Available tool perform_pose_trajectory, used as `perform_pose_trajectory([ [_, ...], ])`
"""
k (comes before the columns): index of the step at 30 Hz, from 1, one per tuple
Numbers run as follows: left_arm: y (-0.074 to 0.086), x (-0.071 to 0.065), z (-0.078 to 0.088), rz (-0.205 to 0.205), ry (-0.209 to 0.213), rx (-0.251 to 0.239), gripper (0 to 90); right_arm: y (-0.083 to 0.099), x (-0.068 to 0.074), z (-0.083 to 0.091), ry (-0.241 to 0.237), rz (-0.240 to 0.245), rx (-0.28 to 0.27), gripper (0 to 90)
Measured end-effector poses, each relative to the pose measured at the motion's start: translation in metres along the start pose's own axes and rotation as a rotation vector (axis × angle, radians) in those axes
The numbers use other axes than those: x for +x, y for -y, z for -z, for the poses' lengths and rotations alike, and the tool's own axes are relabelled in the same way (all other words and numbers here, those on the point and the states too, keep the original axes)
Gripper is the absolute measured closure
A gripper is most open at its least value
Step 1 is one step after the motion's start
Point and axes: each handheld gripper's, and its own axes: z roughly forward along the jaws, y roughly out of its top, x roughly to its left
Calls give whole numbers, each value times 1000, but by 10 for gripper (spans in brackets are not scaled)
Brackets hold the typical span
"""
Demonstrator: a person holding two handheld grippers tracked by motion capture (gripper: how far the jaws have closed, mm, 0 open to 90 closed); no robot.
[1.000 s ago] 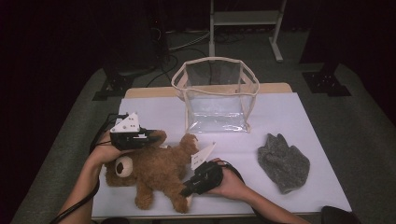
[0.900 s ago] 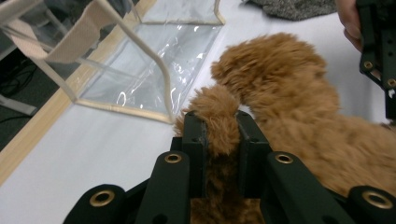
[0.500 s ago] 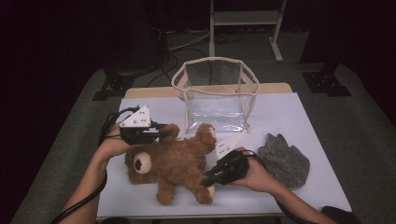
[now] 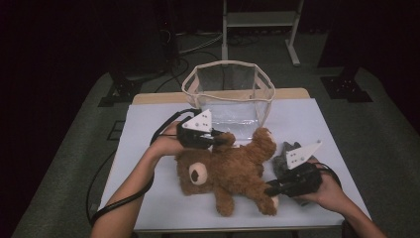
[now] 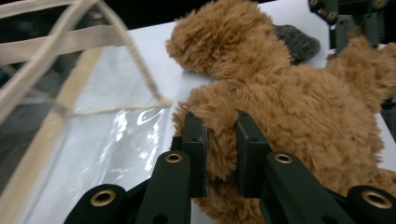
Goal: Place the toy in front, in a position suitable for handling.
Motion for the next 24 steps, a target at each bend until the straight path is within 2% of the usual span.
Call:
perform_pose_trajectory([
  [4, -2, -1, -22, -2, 42, -5, 776, 30, -4, -1, 2, -51, 3, 764],
  [7, -5, -2, -29, -3, 63, -16, 771, 45, -8, -1, -3, -87, -37, 760],
  [9, -4, -3, -30, -9, 74, -18, 762, 48, -9, -1, 1, -97, -45, 742],
  [11, -3, -3, -28, -3, 76, -20, 745, 48, -8, -2, -2, -91, -38, 693],
  [13, -1, -2, -24, 4, 83, -22, 677, 46, -6, -2, -8, -86, -29, 610],
  [15, 2, -4, -21, -2, 92, -28, 644, 42, -4, 2, 10, -66, -36, 561],
  [18, 4, -6, -15, 7, 94, -41, 532, 33, -1, 9, 30, -48, -84, 490],
  [20, 4, -8, -12, 21, 90, -54, 424, 27, 0, 11, 44, -30, -106, 459],
  [24, 4, -14, -5, 17, 81, -74, 352, 14, 1, 3, 61, 2, -138, 426],
])
